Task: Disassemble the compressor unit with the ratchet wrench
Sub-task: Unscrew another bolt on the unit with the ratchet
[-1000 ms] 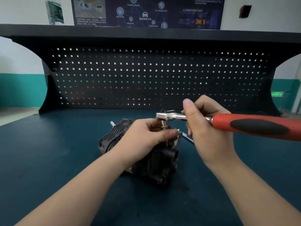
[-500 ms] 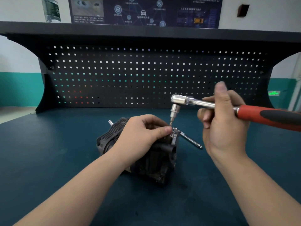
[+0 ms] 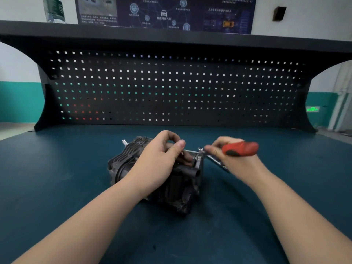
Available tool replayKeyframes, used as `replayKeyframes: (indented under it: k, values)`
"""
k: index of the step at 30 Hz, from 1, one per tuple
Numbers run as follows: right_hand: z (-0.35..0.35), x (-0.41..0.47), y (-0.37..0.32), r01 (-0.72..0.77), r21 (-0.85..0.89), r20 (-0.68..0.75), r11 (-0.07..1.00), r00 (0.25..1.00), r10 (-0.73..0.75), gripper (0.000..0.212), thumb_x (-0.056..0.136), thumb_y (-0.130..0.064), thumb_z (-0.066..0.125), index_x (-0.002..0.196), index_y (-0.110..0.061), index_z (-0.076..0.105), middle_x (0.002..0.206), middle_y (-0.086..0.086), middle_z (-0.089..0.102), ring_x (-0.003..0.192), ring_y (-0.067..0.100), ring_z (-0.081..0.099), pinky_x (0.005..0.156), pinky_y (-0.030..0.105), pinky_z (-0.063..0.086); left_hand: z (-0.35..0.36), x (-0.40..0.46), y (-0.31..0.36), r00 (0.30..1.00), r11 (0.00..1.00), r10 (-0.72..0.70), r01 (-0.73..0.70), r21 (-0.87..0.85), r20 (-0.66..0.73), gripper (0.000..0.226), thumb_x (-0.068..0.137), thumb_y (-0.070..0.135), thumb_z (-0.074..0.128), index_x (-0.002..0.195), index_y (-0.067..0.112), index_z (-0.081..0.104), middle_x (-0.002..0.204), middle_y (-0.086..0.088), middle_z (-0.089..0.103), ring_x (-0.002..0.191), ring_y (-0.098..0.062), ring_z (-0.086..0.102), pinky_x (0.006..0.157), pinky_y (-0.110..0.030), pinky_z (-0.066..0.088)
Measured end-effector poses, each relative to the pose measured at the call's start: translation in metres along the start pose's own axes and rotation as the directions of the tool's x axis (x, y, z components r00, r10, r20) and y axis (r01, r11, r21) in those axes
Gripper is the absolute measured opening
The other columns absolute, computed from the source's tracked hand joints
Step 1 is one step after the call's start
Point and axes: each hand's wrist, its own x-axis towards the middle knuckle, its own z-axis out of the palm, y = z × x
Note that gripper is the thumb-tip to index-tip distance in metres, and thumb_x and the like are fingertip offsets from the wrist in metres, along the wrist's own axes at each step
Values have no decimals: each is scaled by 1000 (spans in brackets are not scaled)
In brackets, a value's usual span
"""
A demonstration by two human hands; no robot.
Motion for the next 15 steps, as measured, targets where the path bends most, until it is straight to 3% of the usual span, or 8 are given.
replayKeyframes:
  k: [3, 6, 9, 12, 15]
  values:
    - [1, 2, 17, -78, 67, 92, 995, 993, 71, 21, 79, -37, 77, 72, -19, 70, 63, -8, 65, 55, 4, 57, 53, 16, 45, -1, 1, -2, 1000, 999, 21, -21, 26, 3, 9, 97, 19, 48, 90, 12, 48, 69, 1, 71, 68, -9, 69, 59, -16, 50]
    - [-5, 0, 27, -113, 153, 215, 982, 973, 78, 10, 75, -18, 81, 82, -16, 73, 76, -1, 72, 70, 11, 66, 63, 17, 50, -1, 1, -4, 1000, 1000, -12, 12, -16, 10, 9, 96, 17, 50, 89, 12, 50, 74, -3, 72, 70, -14, 70, 59, -21, 52]
    - [-11, -2, 30, -54, 48, 334, 997, 942, 35, 23, 76, -7, 79, 96, -15, 72, 97, 2, 72, 94, 17, 68, 85, 27, 52, -1, 1, -4, 1000, 1000, -7, 7, 2, -5, 8, 91, 20, 57, 85, 15, 57, 81, -2, 74, 74, -14, 70, 63, -23, 54]
    - [-12, -5, 32, 0, -30, 355, 1000, 935, 11, 25, 80, -4, 74, 99, -17, 67, 97, -2, 69, 90, 7, 65, 80, 21, 51, -3, 1, -4, 997, 996, 38, -33, 88, -60, 8, 85, 24, 66, 77, 23, 65, 72, 9, 69, 67, -5, 63, 64, -14, 48]
    - [-1, -3, 43, 181, -227, 382, 957, 921, -83, 22, 84, 1, 63, 101, -12, 62, 93, 0, 66, 84, 8, 61, 74, 20, 48, -3, 0, -3, 997, 998, 37, -33, 59, -72, 8, 83, 21, 68, 75, 22, 67, 64, 9, 65, 60, -3, 58, 59, -11, 45]
